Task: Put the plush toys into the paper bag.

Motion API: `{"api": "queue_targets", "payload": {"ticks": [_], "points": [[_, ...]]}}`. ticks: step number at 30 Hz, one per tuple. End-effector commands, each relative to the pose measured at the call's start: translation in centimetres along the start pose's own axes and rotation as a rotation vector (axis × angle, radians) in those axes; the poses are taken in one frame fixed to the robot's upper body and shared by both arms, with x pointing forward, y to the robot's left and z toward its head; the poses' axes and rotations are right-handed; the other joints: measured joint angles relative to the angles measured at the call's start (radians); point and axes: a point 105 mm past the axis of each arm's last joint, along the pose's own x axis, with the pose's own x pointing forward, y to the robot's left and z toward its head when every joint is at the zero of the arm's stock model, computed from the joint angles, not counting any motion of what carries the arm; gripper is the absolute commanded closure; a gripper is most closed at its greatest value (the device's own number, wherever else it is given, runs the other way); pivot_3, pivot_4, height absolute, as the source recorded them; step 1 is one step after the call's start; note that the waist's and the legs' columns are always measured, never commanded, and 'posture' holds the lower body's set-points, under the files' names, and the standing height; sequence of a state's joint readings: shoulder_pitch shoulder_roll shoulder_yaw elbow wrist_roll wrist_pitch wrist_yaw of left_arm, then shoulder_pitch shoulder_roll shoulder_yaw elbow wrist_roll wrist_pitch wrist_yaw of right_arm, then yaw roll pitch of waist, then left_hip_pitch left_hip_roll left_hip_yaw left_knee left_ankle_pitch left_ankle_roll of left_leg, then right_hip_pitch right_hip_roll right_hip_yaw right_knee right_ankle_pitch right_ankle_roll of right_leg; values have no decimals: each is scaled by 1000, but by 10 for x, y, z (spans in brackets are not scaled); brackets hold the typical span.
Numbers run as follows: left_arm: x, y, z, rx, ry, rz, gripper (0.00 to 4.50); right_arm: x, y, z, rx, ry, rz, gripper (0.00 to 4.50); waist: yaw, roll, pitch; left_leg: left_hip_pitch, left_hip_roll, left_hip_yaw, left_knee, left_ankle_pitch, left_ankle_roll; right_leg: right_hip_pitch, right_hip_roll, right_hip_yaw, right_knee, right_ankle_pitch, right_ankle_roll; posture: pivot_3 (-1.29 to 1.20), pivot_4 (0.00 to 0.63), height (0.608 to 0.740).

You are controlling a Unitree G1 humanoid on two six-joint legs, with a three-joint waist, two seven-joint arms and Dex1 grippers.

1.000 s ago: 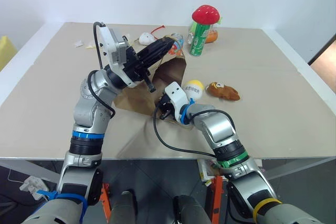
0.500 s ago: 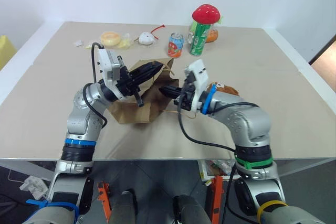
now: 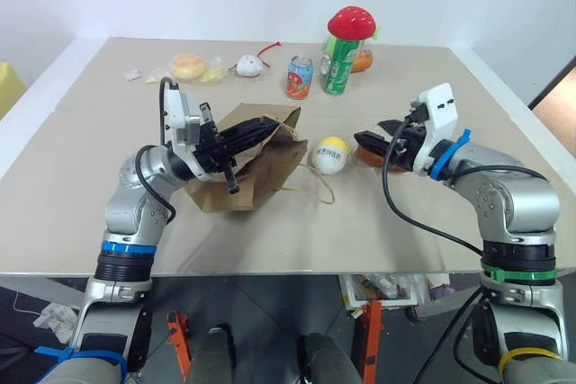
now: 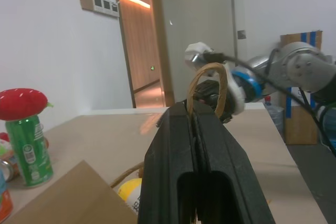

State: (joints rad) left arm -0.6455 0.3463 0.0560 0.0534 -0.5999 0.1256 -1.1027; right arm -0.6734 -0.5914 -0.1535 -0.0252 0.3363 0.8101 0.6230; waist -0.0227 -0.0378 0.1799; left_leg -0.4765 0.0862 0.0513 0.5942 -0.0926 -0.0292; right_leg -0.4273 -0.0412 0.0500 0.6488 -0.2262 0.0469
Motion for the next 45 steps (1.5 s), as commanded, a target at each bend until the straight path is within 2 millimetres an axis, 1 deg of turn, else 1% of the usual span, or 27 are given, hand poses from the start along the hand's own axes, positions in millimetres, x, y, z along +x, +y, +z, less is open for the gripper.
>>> {"api": "queue_targets", "payload": {"ticks": [1, 8, 15, 18, 22, 26, 29, 32, 33, 34, 35, 36, 38, 39, 40, 41, 42, 43, 44, 45], "points": [[4, -7, 16, 31, -34, -45, 4500, -1, -18, 12, -37, -25, -71, 66, 0, 0, 0, 0, 0, 0, 0, 0, 0, 0, 0, 0, 0, 0, 0, 0, 150, 740], [2, -11, 17, 24, -16, -70, 4500, 10, -32, -6, -50, 46, -107, 66, -1, 0, 0, 0, 0, 0, 0, 0, 0, 0, 1, 1, 0, 0, 0, 0, 150, 740], [-2, -14, 17, 19, 5, -82, 4500, 20, -43, -39, -185, 206, -147, 66, -1, 0, 0, 0, -1, 0, 0, 0, 0, 0, 0, 2, 0, 0, 1, 0, 150, 740], [-4, -15, 16, 19, 16, -88, 4500, 26, -43, -50, -251, 258, -149, 66, -1, 0, 0, 0, -1, 0, 0, 0, 0, 0, 0, 2, 0, 0, 1, 0, 150, 740], [-5, -15, 16, 23, 18, -88, 4500, 35, -42, -60, -293, 292, -152, 66, -1, 0, 0, 0, -1, 0, 0, 0, 0, 0, 0, 2, 0, 0, 1, 0, 150, 740], [-6, -15, 17, 29, 17, -83, 4500, 39, -44, -65, -317, 305, -167, 66, -1, 0, 0, 0, -1, 0, 0, 0, 0, 0, 0, 2, 0, 0, 1, 0, 150, 740], [-5, -14, 19, 26, 14, -79, 4500, 39, -43, -63, -308, 278, -166, 764, -1, 0, 0, 0, -1, 0, 0, 0, 0, 1, 0, 2, 0, 0, 1, 0, 150, 740], [-3, -11, 23, 16, 1, -69, 4500, 36, -44, -61, -305, 261, -160, 2072, -1, 0, 0, 0, -1, 0, 0, 0, 0, 1, 1, 2, 0, 0, 1, 0, 150, 740], [-2, -11, 24, 12, -5, -69, 4500, 34, -44, -60, -305, 259, -160, 2374, -1, 0, 0, 0, -1, 0, 0, 0, 0, 1, 1, 2, 0, 0, 1, 0, 150, 740], [-1, -10, 25, 9, -9, -70, 4500, 33, -45, -60, -306, 256, -160, 2772, -1, 0, 0, 0, -1, 0, 0, 0, 0, 1, 1, 2, 0, 0, 1, 0, 150, 740], [0, -10, 25, 7, -12, -71, 4500, 31, -46, -59, -305, 254, -160, 3369, -1, 0, 0, 0, -1, 0, 0, 0, 0, 1, 1, 2, 0, 0, 1, 0, 150, 740], [1, -10, 26, 6, -13, -72, 4500, 29, -46, -57, -304, 250, -161, 3690, -1, 0, 0, 0, -1, 0, 0, 0, 0, 1, 1, 2, 0, 0, 2, 0, 150, 740], [1, -10, 26, 5, -14, -73, 4500, 27, -48, -54, -302, 240, -169, 4131, -1, 0, 0, 0, -1, 0, 0, 0, 0, 1, 1, 2, 0, 0, 2, 0, 150, 740], [2, -9, 26, 4, -15, -73, 4500, 25, -49, -50, -283, 227, -177, 4348, -1, 0, 0, 0, -1, 0, 0, 0, 0, 1, 1, 2, 0, 0, 2, 0, 150, 740], [2, -9, 27, 5, -15, -74, 4500, 23, -48, -42, -259, 194, -167, 4489, -1, 0, 0, 0, -1, 0, 0, 0, 0, 1, 1, 2, 0, 0, 2, 0, 150, 740], [3, -9, 27, 4, -19, -73, 4500, 18, -43, -19, -198, 99, -126, 4489, -1, 0, 0, 0, -1, 0, 0, 0, 0, 1, 1, 2, 0, 0, 2, 0, 150, 740], [3, -9, 28, 3, -21, -72, 4500, 13, -38, -3, -160, 31, -91, 4489, -1, 1, 1, 0, -1, 0, 0, 0, 0, 1, 1, 2, 0, 0, 2, 0, 150, 740], [4, -9, 28, 3, -24, -71, 4500, 6, -28, 12, -170, -26, -27, 4489, 0, 3, 2, 0, -1, 0, 0, 0, 0, 1, 1, 2, 0, 0, 2, 0, 150, 740], [4, -8, 29, 2, -26, -69, 4500, -3, -16, 24, -188, -72, 49, 4489, 0, 5, 3, 0, -1, 0, 0, 0, 0, 1, 0, 3, 0, 0, 3, 0, 150, 740], [4, -8, 29, 3, -26, -68, 4500, -11, -3, 29, -214, -87, 122, 4489, 0, 5, 3, 0, -2, 0, 0, 0, 0, 1, 0, 3, 0, 0, 3, 0, 150, 740]]}}
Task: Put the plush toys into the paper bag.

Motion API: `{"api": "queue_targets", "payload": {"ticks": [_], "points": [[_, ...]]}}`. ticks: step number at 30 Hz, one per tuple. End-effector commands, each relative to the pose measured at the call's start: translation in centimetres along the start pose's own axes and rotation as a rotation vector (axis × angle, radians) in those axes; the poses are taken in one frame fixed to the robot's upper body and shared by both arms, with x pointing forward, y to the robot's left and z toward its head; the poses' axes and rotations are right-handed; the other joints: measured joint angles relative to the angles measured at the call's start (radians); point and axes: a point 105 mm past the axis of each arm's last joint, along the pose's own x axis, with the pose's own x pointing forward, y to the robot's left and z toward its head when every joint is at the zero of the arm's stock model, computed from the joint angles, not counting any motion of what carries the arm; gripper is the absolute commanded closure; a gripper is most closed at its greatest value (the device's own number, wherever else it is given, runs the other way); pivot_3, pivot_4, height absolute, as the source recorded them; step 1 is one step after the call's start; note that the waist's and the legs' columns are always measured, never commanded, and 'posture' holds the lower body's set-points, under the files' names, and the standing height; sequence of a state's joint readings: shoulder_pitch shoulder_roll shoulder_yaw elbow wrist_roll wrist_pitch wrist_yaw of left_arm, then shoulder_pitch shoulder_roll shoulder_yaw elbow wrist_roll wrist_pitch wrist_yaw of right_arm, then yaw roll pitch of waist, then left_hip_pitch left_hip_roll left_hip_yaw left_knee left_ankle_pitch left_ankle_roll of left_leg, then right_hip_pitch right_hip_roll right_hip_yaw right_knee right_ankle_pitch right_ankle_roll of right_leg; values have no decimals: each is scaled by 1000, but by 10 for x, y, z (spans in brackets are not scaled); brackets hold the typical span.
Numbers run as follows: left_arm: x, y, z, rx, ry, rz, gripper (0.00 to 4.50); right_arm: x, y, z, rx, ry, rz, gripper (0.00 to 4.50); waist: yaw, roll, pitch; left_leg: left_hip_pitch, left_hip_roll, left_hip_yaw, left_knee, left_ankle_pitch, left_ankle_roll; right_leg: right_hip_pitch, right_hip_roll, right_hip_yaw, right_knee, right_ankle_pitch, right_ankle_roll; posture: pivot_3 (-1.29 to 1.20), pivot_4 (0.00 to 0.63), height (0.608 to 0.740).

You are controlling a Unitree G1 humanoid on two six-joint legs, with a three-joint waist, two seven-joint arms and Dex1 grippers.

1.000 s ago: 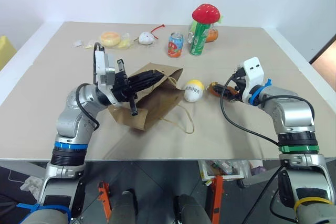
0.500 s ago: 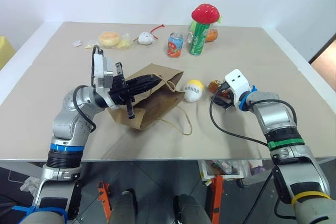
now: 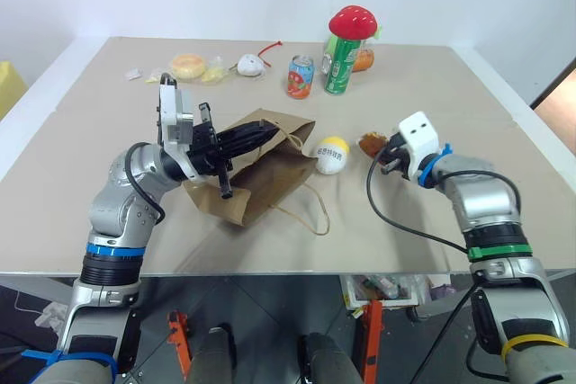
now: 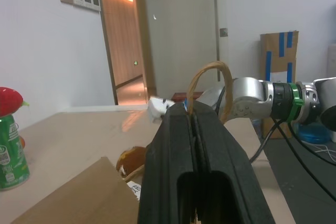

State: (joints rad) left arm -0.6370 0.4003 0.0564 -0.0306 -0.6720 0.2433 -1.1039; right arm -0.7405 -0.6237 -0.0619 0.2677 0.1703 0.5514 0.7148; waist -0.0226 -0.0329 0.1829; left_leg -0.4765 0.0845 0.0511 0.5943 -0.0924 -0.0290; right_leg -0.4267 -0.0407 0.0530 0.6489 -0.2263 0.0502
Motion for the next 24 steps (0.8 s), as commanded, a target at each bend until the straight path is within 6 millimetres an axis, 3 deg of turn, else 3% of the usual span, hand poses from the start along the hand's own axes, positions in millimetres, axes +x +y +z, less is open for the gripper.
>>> {"api": "queue_targets", "payload": {"ticks": [1, 4, 8, 15, 20, 24], "points": [[5, -1, 18, 62, -39, -15, 4500, -39, 28, 56, -109, -192, 205, 4489, 1, 0, 0, 0, 0, 0, 0, 0, 0, 0, 0, 0, 0, 0, 1, 0, 150, 740], [5, 0, 17, 75, -35, -13, 4500, -58, 65, 60, -168, -193, 409, 4489, 3, 0, 0, 1, 0, -1, 0, 0, 0, 2, 1, -1, 0, -1, 1, 0, 150, 740], [8, -1, 18, 77, -45, -12, 4500, -63, 102, 57, -245, -168, 562, 4489, -1, 0, 0, 1, 0, -1, 0, -1, -1, 2, 0, 0, 0, -2, -1, 0, 150, 740], [8, -1, 19, 80, -46, -7, 4500, -44, 142, 55, -353, -142, 660, 4489, -1, 0, 0, 2, 0, 0, 4, -2, -2, 2, -1, 0, 0, 1, -3, 0, 150, 740], [7, 0, 19, 81, -46, -4, 4500, -37, 151, 51, -406, -123, 679, 4489, -1, 0, 0, 2, 0, 0, 4, -1, -2, 2, 0, 0, 0, 1, -2, 0, 150, 740], [7, -1, 18, 78, -47, -7, 4500, -17, 157, 61, -443, -150, 653, 4489, 1, 0, 0, 1, 0, 0, 4, -1, -2, 1, 0, 0, 0, 0, -1, 0, 150, 740]]}}
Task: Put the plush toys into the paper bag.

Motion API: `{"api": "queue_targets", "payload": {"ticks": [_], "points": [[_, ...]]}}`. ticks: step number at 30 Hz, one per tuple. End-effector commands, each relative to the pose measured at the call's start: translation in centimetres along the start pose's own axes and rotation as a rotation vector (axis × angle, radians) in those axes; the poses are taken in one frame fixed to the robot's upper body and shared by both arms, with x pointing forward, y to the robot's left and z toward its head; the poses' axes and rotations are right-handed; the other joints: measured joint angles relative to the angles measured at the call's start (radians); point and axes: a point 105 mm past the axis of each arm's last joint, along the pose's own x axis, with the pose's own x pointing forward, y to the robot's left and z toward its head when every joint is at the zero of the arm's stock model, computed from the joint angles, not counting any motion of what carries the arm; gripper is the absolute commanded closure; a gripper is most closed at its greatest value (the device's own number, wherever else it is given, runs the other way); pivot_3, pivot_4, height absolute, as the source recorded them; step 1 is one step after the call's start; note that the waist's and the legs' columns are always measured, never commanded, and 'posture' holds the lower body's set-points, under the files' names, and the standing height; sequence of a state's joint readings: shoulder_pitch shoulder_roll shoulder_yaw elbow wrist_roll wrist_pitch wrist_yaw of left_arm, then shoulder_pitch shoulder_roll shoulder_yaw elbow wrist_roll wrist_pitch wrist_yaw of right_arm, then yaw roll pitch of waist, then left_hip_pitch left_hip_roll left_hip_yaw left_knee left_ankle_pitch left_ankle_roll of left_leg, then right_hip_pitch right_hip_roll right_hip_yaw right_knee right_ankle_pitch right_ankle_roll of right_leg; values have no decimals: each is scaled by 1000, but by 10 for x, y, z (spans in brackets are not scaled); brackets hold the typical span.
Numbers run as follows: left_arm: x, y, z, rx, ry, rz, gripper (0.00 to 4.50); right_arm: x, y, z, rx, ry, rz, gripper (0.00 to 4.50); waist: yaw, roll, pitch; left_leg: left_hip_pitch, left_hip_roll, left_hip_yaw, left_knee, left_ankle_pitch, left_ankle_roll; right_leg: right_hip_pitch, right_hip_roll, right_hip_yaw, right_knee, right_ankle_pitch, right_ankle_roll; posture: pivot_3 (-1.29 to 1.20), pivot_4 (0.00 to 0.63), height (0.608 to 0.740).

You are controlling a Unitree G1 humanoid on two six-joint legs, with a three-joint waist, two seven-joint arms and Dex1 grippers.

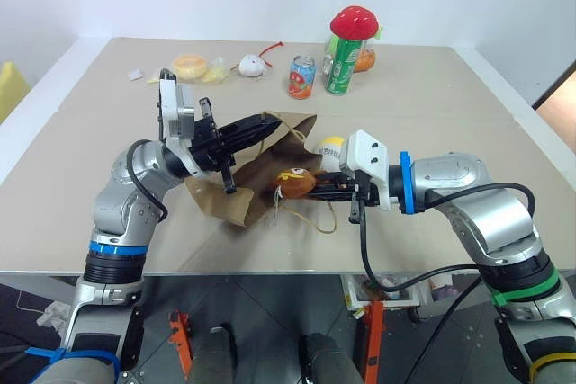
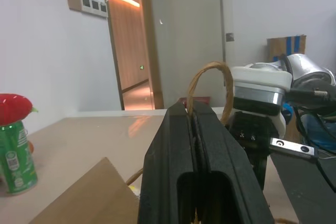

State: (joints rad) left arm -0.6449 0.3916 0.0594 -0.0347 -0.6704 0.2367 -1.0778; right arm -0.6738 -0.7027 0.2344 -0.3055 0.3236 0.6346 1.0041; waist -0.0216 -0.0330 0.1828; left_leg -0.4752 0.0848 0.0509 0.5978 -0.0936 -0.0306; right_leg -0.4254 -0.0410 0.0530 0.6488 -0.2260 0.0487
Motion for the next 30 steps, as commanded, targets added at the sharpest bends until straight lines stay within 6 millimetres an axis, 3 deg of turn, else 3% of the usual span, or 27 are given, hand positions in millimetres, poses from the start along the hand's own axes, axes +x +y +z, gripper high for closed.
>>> {"api": "queue_targets", "payload": {"ticks": [1, 7, 15, 30], "points": [[5, -3, 15, 64, -34, -28, 4500, 11, -15, 22, -105, -42, -51, 4489, -1, 0, 0, 0, 0, 0, 0, 0, 0, 0, 0, 0, 0, 0, 0, 0, 150, 740], [5, -4, 14, 62, -36, -33, 4500, 0, -31, 52, -63, -196, -89, 4489, 0, 0, 0, 0, 0, 0, 0, 0, 0, 0, 1, 0, 0, 0, 0, 0, 150, 740], [5, -4, 12, 58, -35, -36, 4500, -11, -42, 63, -4, -291, -133, 4489, 1, 0, 0, 0, 1, 0, 0, 0, 0, 0, 1, -1, 0, 0, 0, 0, 150, 740], [4, -3, 13, 55, -45, -30, 4500, 5, -31, 46, 29, -233, -99, 4489, 1, 0, 0, 0, 1, 0, 0, 0, 0, 0, 1, -1, 0, 1, 0, 0, 150, 740]]}}
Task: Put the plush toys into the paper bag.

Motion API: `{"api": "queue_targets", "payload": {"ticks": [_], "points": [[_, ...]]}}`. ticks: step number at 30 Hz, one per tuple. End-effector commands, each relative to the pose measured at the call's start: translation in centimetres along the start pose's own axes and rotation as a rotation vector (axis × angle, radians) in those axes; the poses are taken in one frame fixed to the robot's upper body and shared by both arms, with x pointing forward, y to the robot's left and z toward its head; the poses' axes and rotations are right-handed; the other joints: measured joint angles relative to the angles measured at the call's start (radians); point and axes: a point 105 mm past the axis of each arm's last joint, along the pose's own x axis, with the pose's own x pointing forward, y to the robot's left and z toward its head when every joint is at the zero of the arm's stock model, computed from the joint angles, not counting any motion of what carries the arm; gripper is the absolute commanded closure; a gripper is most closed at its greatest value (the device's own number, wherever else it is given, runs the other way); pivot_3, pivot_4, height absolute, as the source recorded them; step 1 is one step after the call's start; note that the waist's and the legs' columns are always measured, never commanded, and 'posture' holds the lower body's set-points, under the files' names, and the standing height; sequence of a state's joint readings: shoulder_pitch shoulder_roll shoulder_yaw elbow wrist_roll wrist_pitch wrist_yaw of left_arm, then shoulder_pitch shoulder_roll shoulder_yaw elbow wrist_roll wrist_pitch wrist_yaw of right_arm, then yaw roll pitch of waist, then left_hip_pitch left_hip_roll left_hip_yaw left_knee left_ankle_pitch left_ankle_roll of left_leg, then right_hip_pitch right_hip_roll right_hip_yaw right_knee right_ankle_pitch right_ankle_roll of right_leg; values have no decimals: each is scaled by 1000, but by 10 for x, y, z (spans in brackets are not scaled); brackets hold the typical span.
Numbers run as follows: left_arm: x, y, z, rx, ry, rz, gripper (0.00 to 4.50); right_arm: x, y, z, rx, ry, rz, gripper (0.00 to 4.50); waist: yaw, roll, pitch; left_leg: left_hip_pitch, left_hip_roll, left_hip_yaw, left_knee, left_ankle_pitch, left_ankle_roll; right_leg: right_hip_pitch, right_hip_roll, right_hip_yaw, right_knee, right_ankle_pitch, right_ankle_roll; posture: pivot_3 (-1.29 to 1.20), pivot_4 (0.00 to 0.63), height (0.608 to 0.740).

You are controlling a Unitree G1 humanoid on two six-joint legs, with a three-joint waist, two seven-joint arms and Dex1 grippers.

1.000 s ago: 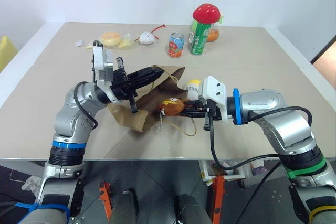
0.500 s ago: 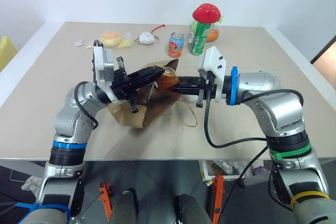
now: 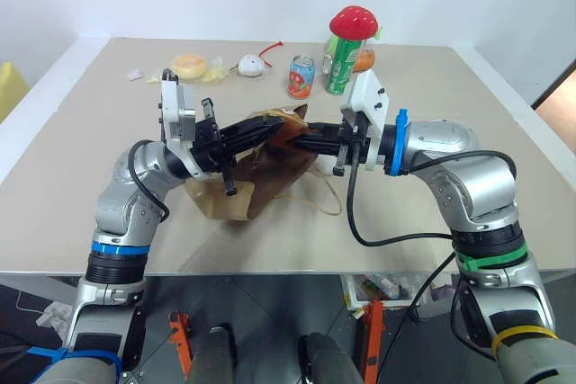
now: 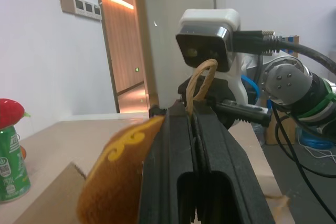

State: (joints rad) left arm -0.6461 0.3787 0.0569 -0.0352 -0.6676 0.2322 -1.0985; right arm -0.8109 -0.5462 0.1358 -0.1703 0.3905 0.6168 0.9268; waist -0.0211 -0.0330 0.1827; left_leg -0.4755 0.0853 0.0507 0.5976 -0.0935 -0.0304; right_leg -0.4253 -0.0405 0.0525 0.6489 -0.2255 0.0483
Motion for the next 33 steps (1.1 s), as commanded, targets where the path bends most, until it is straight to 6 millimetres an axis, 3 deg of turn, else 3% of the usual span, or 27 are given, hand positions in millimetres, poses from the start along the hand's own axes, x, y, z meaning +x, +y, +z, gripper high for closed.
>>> {"api": "queue_targets", "payload": {"ticks": [1, 5, 8, 18, 23, 27, 33], "points": [[2, 0, 14, 56, -36, -4, 4500, -1, 8, -4, -4, 19, 24, 4489, 0, 0, 0, 0, 0, 0, 0, 0, 0, 0, 0, 0, 0, 0, 0, 0, 150, 740], [1, 1, 14, 57, -36, 0, 4500, -8, 21, -26, 11, 105, 73, 4489, 1, 0, 0, 0, 0, 0, 0, 0, 0, 0, 0, 0, 0, 0, 0, 0, 150, 740], [1, 1, 14, 57, -34, 0, 4500, -15, 18, -34, 13, 140, 51, 4489, 1, 0, 0, 0, 0, 0, 0, 0, 0, 0, 0, 0, 0, 0, 1, 0, 150, 740], [0, 0, 14, 54, -30, -7, 4500, -36, -6, -14, -6, 79, -48, 4489, 0, 0, 0, 0, 0, 0, 0, 0, 0, 0, 0, 0, 0, 0, 0, 0, 150, 740], [0, 0, 13, 50, -29, -9, 4500, -50, -1, 5, 36, -19, -21, 4489, 0, 0, 0, 0, 0, 0, 0, 0, 0, 0, 0, 0, 0, 0, 0, 0, 150, 740], [1, 0, 12, 47, -30, -13, 4500, -54, 7, 2, 79, -25, 11, 4489, 0, 0, 0, 0, 0, 0, 0, 0, 0, 0, 0, 0, 0, 0, 0, 0, 150, 740], [2, 1, 12, 46, -31, -15, 4500, -49, 17, -19, 94, 62, 33, 4489, 0, 0, 0, 0, 0, 0, 0, 0, 0, 0, 0, 0, 0, 0, 0, 0, 150, 740]]}}
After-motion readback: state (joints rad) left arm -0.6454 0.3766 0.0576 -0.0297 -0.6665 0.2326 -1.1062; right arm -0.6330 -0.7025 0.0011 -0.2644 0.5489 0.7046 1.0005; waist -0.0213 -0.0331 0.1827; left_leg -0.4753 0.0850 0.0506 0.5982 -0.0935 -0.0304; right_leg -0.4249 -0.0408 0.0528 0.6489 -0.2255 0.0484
